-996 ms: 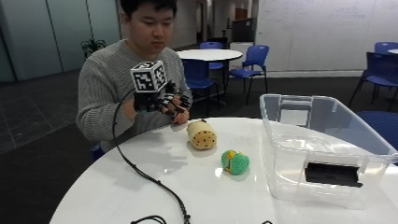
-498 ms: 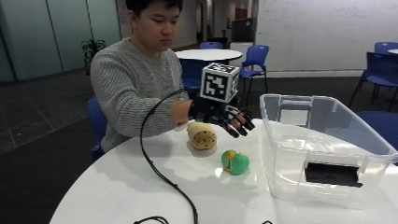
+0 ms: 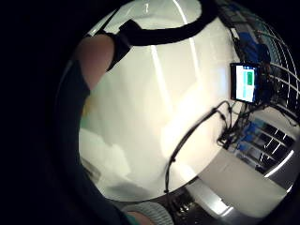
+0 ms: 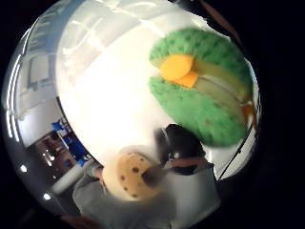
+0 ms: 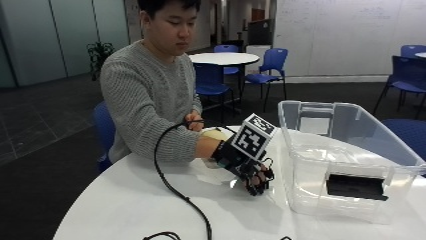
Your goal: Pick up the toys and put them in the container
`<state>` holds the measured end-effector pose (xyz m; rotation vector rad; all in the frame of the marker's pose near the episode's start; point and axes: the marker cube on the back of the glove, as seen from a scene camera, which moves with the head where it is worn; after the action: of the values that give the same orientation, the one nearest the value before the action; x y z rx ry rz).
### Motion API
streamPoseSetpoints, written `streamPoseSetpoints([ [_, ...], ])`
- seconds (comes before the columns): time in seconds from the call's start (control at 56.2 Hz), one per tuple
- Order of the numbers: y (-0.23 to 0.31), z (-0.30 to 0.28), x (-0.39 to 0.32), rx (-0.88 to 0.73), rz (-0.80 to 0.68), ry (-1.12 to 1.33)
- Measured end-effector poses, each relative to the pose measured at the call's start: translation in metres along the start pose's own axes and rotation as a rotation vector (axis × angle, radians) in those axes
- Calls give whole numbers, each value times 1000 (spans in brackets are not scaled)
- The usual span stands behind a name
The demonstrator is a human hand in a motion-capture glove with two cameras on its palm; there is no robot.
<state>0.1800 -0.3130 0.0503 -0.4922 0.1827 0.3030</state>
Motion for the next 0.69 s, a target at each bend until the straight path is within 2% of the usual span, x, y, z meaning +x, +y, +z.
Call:
streamPoseSetpoints([
  [0.142,-3,10,-3,10,7,-14],
  [0.374,10,-9,-6,61,-56,-17],
  [0.516,41,-75,3,173,-77,-41],
  [0.694,79,-188,26,330,-77,-29],
])
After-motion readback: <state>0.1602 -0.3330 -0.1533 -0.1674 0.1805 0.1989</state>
